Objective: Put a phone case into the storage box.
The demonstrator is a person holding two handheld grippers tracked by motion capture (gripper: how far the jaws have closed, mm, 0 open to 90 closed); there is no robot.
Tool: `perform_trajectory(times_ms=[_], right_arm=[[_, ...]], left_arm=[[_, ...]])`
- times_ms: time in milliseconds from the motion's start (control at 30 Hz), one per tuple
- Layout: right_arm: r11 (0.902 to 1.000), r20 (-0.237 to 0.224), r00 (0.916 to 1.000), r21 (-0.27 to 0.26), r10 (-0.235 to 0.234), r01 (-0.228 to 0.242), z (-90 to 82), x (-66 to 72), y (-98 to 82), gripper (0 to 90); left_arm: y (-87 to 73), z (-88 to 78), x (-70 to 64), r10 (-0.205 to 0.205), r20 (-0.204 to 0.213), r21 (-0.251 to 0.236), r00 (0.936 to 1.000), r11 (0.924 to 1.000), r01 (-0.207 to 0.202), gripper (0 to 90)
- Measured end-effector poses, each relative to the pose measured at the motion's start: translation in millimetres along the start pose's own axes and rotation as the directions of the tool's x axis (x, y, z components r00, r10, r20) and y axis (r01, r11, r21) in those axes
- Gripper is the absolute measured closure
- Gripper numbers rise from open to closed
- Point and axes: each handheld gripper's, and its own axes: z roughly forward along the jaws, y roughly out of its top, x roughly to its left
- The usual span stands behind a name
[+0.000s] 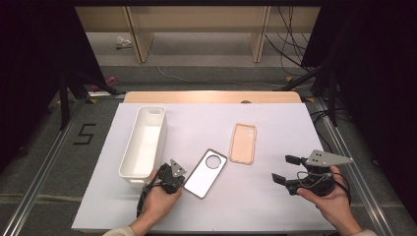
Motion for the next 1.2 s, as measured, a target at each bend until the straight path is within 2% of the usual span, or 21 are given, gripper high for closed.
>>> perform_trajectory(times_ms=[167, 300, 567, 767, 1067, 1200], right_arm=[[1.0000, 0.001, 1.0000, 0.000, -0.002, 0.002, 0.1, 0.2, 0.1, 17.0], [1.0000, 0.004, 1.0000, -0.001, -0.002, 0.002, -0.4, 0.1, 0.1, 17.0], [1.0000, 0.007, 1.0000, 0.002, -0.004, 0.004, -0.6, 0.2, 0.1, 17.1], [1.0000, 0.007, 1.0000, -0.002, -0.003, 0.003, -1.2, -0.1, 0.0, 17.1], [1.0000, 0.007, 1.0000, -0.004, -0.004, 0.004, -1.4, -0.2, 0.1, 17.2], [1.0000, 0.007, 1.0000, -0.002, -0.005, 0.005, -1.3, -0.1, 0.0, 17.2]], left_arm=[[0.1, -0.3, -0.5, 0.011, 0.002, 0.005, 0.9999, 0.9999, -0.011, 89.9], [0.1, -1.6, -1.6, -0.006, 0.033, 0.011, 0.9994, 0.9999, 0.005, 89.9], [0.4, -3.3, -4.7, -0.008, 0.060, 0.023, 0.9982, 0.9997, 0.006, 89.9], [0.5, -5.9, -12.4, 0.019, 0.079, 0.038, 0.9967, 0.9990, -0.022, 90.0], [0.9, -7.4, -22.0, 0.031, 0.107, 0.040, 0.9938, 0.9986, -0.035, 89.9], [1.6, -7.8, -25.8, 0.052, 0.113, 0.039, 0.9922, 0.9976, -0.057, 89.9]])
